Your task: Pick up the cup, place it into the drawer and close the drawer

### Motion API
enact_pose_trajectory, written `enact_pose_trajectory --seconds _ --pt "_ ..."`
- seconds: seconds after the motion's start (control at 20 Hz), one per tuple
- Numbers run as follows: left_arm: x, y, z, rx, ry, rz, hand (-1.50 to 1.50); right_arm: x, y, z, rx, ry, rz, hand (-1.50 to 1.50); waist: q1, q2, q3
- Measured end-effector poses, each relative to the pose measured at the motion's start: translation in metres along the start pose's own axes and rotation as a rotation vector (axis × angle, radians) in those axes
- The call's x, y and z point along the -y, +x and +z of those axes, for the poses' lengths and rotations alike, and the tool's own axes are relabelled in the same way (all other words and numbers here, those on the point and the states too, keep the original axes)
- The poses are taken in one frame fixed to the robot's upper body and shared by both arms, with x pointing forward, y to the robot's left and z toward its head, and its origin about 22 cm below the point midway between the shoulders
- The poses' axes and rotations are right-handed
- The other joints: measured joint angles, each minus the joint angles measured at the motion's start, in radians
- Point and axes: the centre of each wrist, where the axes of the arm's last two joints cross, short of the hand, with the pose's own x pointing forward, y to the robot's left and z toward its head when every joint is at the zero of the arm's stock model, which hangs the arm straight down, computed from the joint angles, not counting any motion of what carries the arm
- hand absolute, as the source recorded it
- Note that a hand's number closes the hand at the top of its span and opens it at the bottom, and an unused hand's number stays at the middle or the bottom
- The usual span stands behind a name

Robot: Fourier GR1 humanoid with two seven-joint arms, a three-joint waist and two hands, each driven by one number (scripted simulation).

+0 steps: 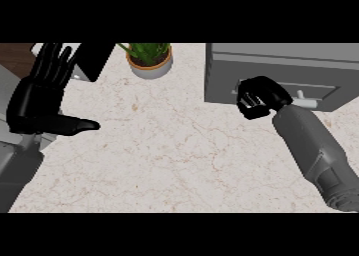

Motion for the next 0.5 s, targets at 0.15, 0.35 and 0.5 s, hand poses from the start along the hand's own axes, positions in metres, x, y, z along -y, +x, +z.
enact_pose_trajectory --seconds 0.15,0.35,0.5 --pt "0.001 0.001 -0.002 0.001 -0.008 0.005 -1.50 0.004 -0.004 0.002 0.019 0.018 -0.034 1.50 0.004 0.001 0.000" --pt "0.006 -0.004 0.001 -0.002 -0.025 0.021 -1.50 0.006 -0.009 0.006 0.055 0.004 -0.068 1.50 0.012 0.004 0.000" --pt "0.007 -0.007 0.002 -0.005 -0.023 0.032 -1.50 0.007 -0.012 0.009 0.076 -0.002 -0.091 1.50 0.015 0.007 0.001"
